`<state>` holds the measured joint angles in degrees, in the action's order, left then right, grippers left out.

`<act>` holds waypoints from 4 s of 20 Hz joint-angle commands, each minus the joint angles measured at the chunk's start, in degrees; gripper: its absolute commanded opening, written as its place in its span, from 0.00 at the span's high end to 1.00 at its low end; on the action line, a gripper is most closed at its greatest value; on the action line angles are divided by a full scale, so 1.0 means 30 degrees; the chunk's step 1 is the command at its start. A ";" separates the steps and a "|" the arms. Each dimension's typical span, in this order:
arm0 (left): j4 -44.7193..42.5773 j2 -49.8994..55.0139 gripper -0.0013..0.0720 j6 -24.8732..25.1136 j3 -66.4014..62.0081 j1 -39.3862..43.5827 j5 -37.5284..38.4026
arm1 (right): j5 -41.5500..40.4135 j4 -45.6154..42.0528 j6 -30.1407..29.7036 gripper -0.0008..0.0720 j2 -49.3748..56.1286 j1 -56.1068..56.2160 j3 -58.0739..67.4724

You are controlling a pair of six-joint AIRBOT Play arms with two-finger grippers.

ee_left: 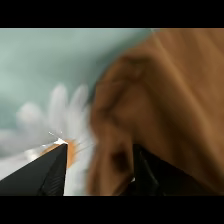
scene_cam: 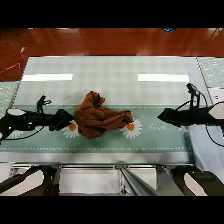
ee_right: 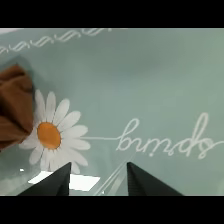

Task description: Fold the shirts.

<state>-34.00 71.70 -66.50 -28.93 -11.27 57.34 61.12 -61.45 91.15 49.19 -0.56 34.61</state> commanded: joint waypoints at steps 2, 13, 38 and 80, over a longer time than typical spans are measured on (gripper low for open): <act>0.0838 0.2521 0.29 0.0226 -0.1632 0.2463 -0.2127 | -0.0736 0.0495 0.0998 0.44 -0.0219 0.2120 -0.0554; -0.3337 0.3322 0.96 -0.0903 -0.3847 0.2645 -0.1049 | -0.2521 0.1829 0.2390 0.44 0.3257 0.6455 -0.0546; -0.0969 0.0036 0.96 -0.0925 -0.9704 0.0255 0.2448 | -0.1253 0.0874 -0.1996 0.95 0.9100 0.5370 1.2976; -0.1129 0.5319 0.30 -0.0299 -0.8502 -0.0233 0.2514 | -0.0211 -0.3082 0.2324 0.42 1.5059 0.1566 2.0735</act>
<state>-38.54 76.55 -66.70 -46.44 -11.86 58.59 61.34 -78.41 96.27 86.91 6.31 91.94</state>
